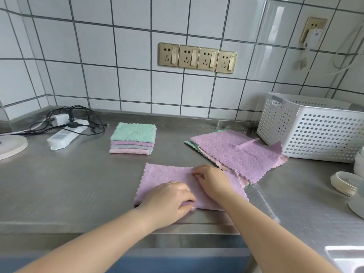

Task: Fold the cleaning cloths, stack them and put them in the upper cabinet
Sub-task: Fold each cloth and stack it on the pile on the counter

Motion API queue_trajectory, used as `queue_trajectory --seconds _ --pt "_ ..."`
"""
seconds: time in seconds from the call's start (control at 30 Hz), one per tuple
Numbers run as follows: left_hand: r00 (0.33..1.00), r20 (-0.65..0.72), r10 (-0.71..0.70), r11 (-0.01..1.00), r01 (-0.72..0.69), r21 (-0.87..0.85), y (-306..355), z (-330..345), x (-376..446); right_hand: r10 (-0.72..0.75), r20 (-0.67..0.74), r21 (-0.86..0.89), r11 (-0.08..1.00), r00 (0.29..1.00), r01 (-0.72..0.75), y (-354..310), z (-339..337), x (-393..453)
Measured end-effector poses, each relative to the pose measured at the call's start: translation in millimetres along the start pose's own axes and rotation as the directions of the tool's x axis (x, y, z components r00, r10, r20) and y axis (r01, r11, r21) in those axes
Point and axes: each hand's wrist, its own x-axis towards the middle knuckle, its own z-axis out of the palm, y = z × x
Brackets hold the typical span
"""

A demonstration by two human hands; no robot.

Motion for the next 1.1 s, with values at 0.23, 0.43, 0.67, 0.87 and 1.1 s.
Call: queue_trajectory --seconds 0.23,0.43,0.67,0.87,1.1 --pt "0.999 -0.049 0.015 0.999 -0.014 0.029 3 3 -1 0.023 -0.022 -0.151 0.988 1.000 -0.026 -9 -5 18" --pt "0.998 -0.060 0.038 0.999 -0.036 0.035 -11 -6 -14 0.025 0.012 -0.205 0.978 1.000 -0.022 -4 -13 9" --pt "0.997 -0.081 0.011 0.994 -0.003 0.108 -46 -23 -32 -0.041 0.077 -0.311 0.948 0.996 0.063 4 -26 -25" --pt "0.999 -0.022 -0.024 0.990 0.027 0.137 -60 -34 -33 -0.081 0.164 -0.383 0.913 0.983 0.139 -1 -33 -55" --pt "0.991 0.133 0.003 1.000 -0.001 -0.015 -64 -38 -46 -0.373 0.196 -0.221 0.884 0.907 0.412 26 -35 -80"
